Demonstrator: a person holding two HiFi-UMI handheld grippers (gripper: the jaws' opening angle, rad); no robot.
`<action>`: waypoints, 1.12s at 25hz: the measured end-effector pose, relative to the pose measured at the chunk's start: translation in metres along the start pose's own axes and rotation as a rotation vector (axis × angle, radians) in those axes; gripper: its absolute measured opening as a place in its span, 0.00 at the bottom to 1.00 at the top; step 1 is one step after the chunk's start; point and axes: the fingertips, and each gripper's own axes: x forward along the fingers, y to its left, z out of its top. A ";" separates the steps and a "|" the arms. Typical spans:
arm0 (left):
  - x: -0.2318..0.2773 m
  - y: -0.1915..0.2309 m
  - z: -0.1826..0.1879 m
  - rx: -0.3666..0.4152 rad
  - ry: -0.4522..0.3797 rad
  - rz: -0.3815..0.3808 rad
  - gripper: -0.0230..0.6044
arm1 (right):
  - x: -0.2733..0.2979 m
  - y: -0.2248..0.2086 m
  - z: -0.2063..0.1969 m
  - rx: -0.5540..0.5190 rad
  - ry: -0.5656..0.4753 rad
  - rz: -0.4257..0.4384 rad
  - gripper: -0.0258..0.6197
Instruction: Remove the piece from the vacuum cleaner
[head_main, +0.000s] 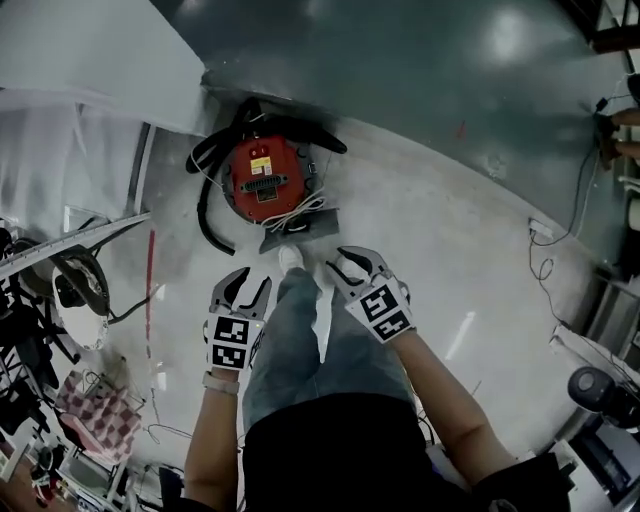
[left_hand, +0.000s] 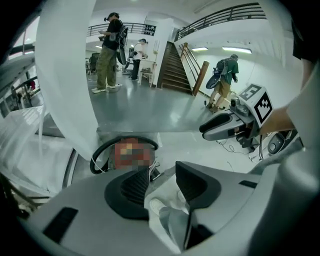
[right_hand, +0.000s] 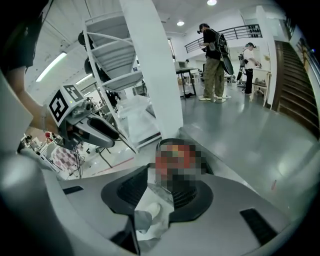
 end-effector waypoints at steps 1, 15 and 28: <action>0.008 0.002 -0.003 0.007 0.008 -0.014 0.31 | 0.007 -0.003 -0.003 0.008 0.008 -0.006 0.26; 0.121 0.036 -0.056 0.066 0.104 -0.127 0.33 | 0.101 -0.044 -0.059 0.026 0.135 -0.053 0.28; 0.219 0.047 -0.124 0.040 0.155 -0.192 0.33 | 0.193 -0.059 -0.121 -0.015 0.229 -0.034 0.28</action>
